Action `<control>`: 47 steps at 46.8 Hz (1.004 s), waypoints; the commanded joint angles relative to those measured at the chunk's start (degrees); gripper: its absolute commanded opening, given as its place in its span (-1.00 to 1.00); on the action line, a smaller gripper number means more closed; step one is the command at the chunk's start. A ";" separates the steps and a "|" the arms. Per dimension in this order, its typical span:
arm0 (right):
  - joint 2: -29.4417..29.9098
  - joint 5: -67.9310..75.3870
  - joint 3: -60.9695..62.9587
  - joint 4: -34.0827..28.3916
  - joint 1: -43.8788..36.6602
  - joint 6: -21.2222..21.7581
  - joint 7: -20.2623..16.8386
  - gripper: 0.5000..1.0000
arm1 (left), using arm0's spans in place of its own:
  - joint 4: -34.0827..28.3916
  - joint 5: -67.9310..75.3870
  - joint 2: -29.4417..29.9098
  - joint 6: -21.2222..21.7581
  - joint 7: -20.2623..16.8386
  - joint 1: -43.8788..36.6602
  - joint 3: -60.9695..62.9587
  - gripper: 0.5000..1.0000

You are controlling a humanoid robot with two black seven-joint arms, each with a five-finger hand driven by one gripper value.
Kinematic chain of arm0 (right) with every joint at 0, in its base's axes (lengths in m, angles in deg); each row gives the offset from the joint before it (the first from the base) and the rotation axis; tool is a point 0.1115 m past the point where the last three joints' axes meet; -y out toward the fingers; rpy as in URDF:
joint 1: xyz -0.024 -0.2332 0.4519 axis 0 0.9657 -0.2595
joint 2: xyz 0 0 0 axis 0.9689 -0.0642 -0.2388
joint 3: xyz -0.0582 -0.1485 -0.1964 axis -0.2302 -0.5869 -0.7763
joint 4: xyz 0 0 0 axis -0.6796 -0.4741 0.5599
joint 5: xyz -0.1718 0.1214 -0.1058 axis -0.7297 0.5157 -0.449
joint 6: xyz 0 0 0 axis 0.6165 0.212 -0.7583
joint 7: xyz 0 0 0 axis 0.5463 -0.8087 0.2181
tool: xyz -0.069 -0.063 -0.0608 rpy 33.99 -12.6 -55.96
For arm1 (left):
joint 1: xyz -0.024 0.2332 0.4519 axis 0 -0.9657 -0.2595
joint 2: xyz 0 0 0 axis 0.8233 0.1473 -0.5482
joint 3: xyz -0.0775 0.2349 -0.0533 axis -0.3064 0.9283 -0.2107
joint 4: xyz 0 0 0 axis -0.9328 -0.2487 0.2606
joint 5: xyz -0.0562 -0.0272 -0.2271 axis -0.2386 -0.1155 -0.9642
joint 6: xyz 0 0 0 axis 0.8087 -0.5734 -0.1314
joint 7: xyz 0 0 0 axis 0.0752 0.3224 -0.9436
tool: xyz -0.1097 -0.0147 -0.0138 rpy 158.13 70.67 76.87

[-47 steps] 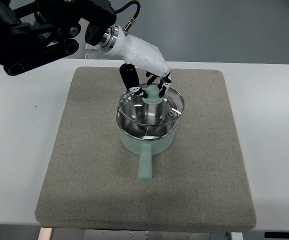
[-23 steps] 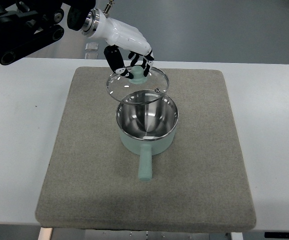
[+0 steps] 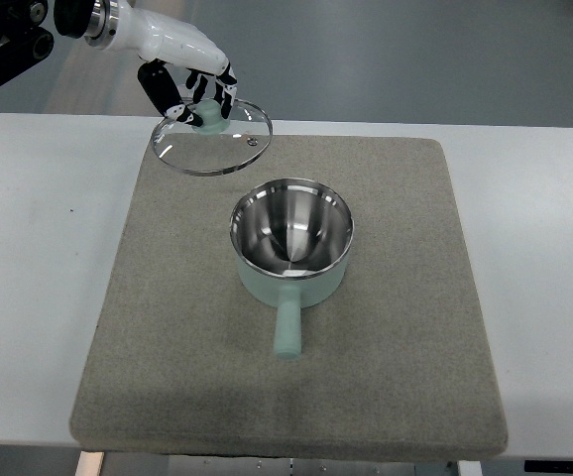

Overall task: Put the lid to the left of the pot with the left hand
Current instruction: 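Lift the glass lid off the pot and carry it beside the pot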

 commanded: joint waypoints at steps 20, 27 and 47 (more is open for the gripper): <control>0.00 0.00 0.00 0.05 0.00 0.00 0.00 0.69 | -11.93 -4.94 0.38 1.35 0.07 -5.04 0.21 -1.00; 0.00 0.00 0.00 -0.04 0.00 0.00 0.00 0.69 | -13.86 -4.85 -0.15 2.67 0.07 -6.36 0.56 -1.00; 0.00 0.00 0.00 -0.04 0.00 0.00 0.00 0.69 | -13.95 -3.62 -4.01 4.78 0.07 -9.96 1.27 -1.00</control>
